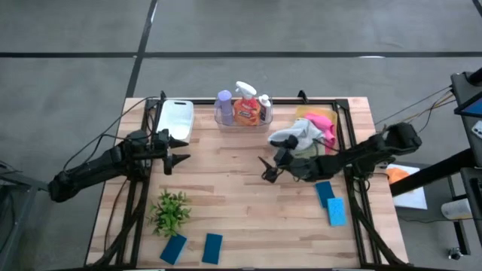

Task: Pick & Place Kitchen Items
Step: Put the grey towel into the yellow bin

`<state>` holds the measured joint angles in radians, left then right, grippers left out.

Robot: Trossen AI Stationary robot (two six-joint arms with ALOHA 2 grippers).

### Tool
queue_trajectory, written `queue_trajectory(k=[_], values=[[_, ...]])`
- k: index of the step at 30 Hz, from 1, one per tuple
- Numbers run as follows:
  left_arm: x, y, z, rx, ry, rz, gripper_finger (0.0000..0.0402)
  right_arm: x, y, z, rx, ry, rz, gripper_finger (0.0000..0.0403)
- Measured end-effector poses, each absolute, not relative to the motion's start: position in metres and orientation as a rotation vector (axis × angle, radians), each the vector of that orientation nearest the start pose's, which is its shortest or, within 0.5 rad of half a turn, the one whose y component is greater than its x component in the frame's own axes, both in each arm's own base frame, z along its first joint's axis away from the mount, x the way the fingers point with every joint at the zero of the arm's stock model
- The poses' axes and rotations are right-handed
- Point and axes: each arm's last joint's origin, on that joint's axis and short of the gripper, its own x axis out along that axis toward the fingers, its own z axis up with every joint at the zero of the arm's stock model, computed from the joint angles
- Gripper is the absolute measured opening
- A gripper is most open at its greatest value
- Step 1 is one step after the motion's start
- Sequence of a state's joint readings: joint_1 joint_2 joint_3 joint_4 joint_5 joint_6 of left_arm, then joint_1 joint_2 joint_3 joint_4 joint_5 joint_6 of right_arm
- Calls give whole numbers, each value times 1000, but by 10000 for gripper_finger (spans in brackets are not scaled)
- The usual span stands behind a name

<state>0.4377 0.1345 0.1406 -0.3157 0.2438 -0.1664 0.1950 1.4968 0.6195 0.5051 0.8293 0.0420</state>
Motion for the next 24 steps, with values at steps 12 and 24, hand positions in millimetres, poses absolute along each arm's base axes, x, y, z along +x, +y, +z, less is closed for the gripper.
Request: queue_trajectory(k=[12, 24], values=[[89, 34, 170, -271, 285, 217, 287, 248, 19, 223, -341, 582, -1123, 346], [89, 34, 170, -275, 296, 219, 287, 179, 0, 279, 20, 642, -1128, 346]])
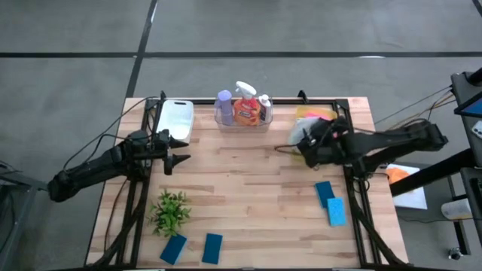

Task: Pick & Place Kitchen Items
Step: Put the grey towel into the yellow bin

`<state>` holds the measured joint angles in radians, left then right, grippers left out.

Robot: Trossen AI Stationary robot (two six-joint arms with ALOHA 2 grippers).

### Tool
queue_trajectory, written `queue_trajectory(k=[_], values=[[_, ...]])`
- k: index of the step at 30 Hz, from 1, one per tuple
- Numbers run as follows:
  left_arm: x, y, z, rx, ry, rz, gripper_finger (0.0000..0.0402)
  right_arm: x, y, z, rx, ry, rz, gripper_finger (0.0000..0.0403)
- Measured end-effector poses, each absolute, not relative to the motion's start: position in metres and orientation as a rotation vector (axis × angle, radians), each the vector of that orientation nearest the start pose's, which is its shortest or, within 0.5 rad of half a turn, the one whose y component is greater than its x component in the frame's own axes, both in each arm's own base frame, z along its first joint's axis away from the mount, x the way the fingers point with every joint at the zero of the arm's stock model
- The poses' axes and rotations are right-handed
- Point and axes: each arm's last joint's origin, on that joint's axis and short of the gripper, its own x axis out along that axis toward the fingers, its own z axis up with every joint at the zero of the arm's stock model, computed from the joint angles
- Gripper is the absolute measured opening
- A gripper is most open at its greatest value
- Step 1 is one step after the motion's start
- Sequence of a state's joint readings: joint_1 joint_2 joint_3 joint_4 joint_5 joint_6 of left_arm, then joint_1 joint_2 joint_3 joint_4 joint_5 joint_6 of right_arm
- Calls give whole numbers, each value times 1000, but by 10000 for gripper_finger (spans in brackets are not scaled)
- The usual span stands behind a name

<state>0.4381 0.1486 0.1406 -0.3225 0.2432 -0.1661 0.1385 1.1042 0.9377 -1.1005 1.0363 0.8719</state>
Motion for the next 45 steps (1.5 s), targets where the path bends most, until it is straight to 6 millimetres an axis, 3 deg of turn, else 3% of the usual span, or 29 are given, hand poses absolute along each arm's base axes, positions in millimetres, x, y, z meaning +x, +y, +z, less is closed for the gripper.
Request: queue_trajectory(k=[10, 15, 21, 31, 45], values=[[89, 34, 170, -275, 295, 219, 287, 144, -5, 306, 209, 592, -997, 346], [89, 34, 169, -278, 303, 219, 287, 143, -4, 306, 242, 591, -966, 346], [88, 34, 167, -282, 317, 220, 287, 170, 2, 287, 207, 743, -872, 346], [88, 34, 167, -282, 317, 220, 287, 233, 14, 223, -1, 1111, -735, 346], [88, 34, 168, -281, 317, 220, 287, 300, 13, 172, -346, 1303, -672, 346]])
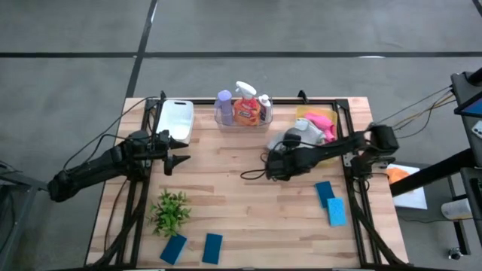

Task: Pick & Place Kitchen Items
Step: Put the grey towel into the yellow bin

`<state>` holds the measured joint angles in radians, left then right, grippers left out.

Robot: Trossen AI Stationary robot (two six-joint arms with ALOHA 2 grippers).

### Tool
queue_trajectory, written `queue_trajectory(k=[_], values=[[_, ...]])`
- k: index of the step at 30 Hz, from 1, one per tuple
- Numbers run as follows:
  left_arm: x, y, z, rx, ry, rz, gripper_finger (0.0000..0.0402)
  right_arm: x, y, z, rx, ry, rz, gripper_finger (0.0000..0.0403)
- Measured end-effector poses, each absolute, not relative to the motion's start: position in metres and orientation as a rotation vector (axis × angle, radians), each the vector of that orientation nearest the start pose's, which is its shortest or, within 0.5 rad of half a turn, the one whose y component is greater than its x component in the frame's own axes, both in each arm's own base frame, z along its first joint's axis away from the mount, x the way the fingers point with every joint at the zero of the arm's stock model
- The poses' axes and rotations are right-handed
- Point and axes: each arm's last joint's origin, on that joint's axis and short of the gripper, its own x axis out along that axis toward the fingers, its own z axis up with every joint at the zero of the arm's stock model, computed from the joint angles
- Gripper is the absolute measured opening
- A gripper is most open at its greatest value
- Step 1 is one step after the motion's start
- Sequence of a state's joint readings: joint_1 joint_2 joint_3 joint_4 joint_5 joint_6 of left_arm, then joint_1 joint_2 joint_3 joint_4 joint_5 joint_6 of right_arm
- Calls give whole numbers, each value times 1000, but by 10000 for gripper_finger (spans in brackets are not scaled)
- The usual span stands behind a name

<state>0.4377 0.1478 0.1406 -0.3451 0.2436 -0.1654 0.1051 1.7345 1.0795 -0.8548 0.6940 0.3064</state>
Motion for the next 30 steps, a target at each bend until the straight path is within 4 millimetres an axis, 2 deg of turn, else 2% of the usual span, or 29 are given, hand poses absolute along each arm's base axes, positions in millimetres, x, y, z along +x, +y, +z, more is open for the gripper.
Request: queue_trajectory(k=[7, 14, 16, 18, 21, 27, 28, 30], values=[[88, 34, 167, -281, 317, 219, 287, 316, 3, 156, -462, 1369, -674, 346], [88, 34, 167, -279, 317, 219, 287, 320, -5, 143, -506, 1427, -649, 344], [88, 34, 167, -278, 318, 219, 287, 321, -8, 140, -511, 1425, -661, 333], [88, 34, 167, -278, 317, 219, 287, 321, -9, 139, -530, 1426, -678, 306], [88, 34, 167, -278, 317, 219, 287, 322, -9, 138, -537, 1416, -689, 240], [88, 34, 167, -279, 318, 219, 287, 322, -10, 140, -511, 1394, -708, 53], [88, 34, 167, -279, 318, 219, 287, 322, -9, 142, -503, 1387, -712, 36], [88, 34, 167, -279, 318, 219, 287, 322, -9, 146, -479, 1364, -727, 31]])
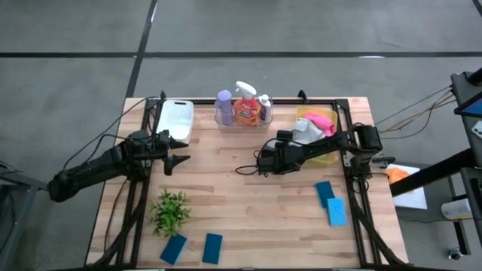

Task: Pick & Place Kitchen Items
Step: Put the grey towel into the yellow bin

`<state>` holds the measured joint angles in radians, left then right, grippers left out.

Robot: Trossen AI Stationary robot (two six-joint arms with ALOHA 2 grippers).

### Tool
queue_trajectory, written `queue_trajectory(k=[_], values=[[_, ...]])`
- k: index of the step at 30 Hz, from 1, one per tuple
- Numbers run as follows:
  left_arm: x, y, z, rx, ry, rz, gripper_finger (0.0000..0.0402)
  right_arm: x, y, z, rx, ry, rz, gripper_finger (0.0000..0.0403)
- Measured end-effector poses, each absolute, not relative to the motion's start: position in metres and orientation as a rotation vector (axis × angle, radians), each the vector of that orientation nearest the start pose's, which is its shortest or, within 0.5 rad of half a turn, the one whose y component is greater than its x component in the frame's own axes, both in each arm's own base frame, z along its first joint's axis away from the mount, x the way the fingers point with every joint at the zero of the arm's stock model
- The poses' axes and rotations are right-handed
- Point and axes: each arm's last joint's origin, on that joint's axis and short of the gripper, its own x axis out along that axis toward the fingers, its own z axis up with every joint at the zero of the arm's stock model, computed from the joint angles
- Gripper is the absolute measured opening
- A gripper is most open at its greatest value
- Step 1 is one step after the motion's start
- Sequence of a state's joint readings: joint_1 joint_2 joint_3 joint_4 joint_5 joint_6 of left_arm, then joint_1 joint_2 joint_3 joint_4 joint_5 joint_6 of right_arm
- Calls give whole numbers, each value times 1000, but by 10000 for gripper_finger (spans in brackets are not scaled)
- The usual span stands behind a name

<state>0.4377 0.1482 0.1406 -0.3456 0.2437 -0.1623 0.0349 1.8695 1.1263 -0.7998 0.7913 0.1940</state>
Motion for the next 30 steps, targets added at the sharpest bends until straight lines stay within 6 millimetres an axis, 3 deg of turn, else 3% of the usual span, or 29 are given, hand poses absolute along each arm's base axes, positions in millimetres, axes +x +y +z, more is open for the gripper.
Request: queue_trajectory(k=[4, 10, 14, 19, 25, 30], values=[[88, 34, 167, -279, 318, 219, 287, 318, -9, 164, -414, 1292, -761, 19], [88, 34, 167, -279, 318, 219, 287, 299, -10, 218, -306, 1104, -827, 18], [88, 34, 167, -279, 318, 219, 287, 268, -13, 258, -282, 1000, -923, 18], [88, 34, 167, -281, 317, 219, 287, 224, -18, 293, -204, 920, -1026, 18], [88, 34, 168, -281, 316, 219, 287, 184, -30, 310, -73, 922, -1094, 18], [88, 34, 168, -281, 316, 219, 287, 170, -44, 296, 60, 1038, -1101, 18]])
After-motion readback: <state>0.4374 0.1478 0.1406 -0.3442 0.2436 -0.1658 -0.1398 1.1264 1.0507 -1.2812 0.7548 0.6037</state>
